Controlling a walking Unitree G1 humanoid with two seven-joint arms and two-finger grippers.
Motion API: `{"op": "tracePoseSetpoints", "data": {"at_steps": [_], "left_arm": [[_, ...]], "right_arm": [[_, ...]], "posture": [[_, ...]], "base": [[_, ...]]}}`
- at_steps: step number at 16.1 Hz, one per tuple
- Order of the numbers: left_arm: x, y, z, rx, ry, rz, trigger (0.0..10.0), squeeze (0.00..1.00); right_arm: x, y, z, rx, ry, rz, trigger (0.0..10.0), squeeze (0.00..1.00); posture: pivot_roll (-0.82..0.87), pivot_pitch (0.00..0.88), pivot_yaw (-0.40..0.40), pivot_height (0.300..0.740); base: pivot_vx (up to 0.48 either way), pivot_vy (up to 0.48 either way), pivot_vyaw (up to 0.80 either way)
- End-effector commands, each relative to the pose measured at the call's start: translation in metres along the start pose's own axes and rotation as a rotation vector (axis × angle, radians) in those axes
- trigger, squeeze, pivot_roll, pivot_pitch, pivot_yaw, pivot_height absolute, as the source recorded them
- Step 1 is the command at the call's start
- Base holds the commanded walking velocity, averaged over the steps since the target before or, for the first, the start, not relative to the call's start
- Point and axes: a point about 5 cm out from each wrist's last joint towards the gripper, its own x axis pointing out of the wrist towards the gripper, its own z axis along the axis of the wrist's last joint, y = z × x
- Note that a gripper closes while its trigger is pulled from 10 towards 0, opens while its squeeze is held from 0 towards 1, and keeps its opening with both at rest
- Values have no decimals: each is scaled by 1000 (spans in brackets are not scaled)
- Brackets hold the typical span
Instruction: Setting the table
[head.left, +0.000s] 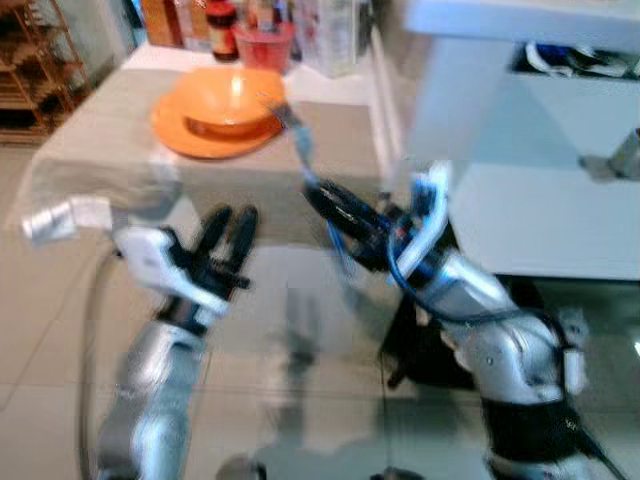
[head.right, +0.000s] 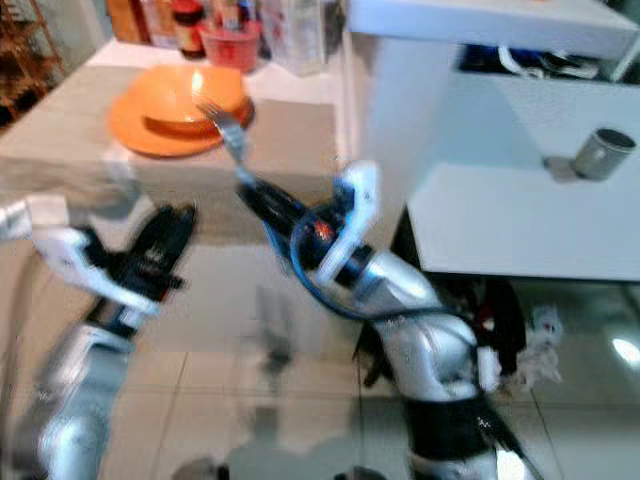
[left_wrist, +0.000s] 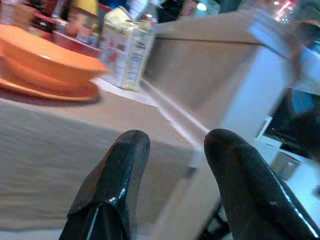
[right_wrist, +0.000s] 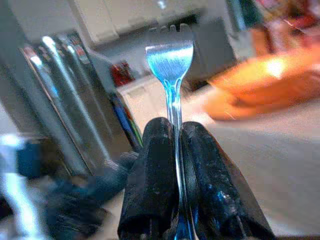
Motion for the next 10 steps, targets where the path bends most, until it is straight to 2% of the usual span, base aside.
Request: {"op": "tracePoseSetpoints", "data": {"at_steps": [1, 10], "left_arm": [[-1, 1, 3, 25, -3, -1, 10000, 0], [0, -6, 0, 38, 21, -33, 10000, 0]], "right_arm": [[6, 5, 5, -22, -29, 19, 10000, 0], [2, 0, -2, -29, 3, -55, 10000, 0]], "posture": [[-82, 104, 6, 740], [-87, 122, 9, 740]], "base": [[0, -446, 800], [0, -446, 0]]}}
